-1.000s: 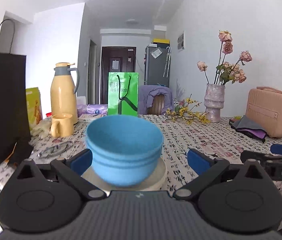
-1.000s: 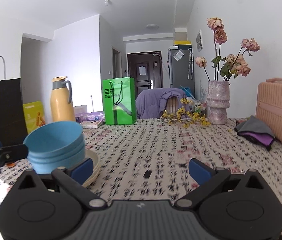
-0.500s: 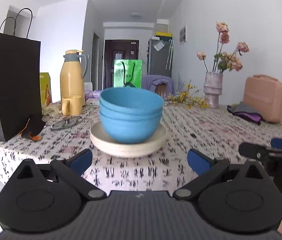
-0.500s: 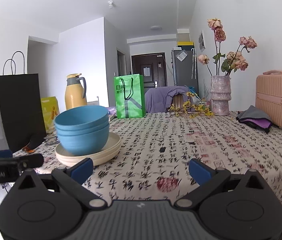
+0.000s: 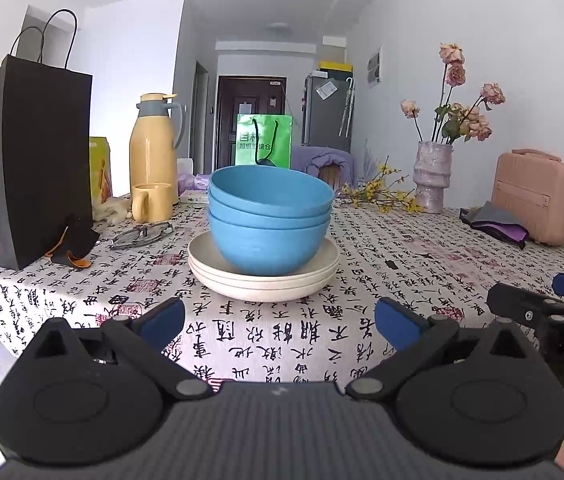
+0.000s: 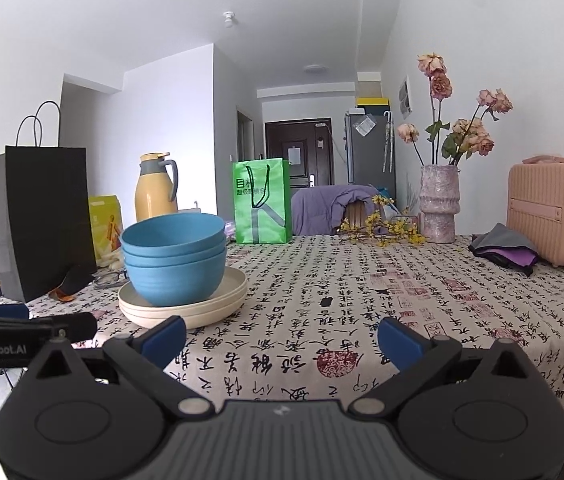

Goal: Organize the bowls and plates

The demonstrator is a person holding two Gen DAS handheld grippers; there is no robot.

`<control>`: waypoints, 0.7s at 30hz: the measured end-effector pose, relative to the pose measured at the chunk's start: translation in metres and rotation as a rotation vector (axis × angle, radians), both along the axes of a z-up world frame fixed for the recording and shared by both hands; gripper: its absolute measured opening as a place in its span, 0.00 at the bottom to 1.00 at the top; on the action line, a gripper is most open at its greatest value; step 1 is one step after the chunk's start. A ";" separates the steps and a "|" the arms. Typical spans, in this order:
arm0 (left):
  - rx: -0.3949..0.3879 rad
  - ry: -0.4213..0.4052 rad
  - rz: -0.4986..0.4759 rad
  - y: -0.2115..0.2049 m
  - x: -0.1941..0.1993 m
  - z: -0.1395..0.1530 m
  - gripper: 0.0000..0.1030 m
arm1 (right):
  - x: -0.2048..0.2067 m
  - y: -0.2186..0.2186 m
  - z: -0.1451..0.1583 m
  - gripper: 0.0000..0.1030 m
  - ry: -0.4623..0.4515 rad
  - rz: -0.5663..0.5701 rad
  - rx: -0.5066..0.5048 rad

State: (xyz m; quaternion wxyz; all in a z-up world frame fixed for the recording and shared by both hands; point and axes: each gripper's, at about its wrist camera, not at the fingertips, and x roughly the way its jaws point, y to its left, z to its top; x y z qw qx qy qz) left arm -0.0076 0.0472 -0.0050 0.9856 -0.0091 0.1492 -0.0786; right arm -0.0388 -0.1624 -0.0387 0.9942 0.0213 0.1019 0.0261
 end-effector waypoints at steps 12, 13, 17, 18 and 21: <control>0.007 -0.016 0.000 -0.002 -0.003 0.001 1.00 | 0.000 -0.001 0.001 0.99 -0.003 -0.005 0.004; 0.008 -0.016 0.000 -0.002 -0.002 0.001 1.00 | 0.000 -0.001 0.001 0.99 -0.002 -0.005 0.005; 0.007 -0.016 0.001 -0.003 -0.002 0.002 1.00 | -0.001 -0.001 0.001 0.99 -0.001 -0.005 0.005; 0.008 -0.016 0.001 -0.003 -0.002 0.002 1.00 | 0.000 -0.001 0.001 0.99 -0.001 -0.005 0.006; 0.009 -0.017 0.001 -0.003 -0.002 0.001 1.00 | 0.000 -0.001 0.000 0.99 0.002 -0.008 0.007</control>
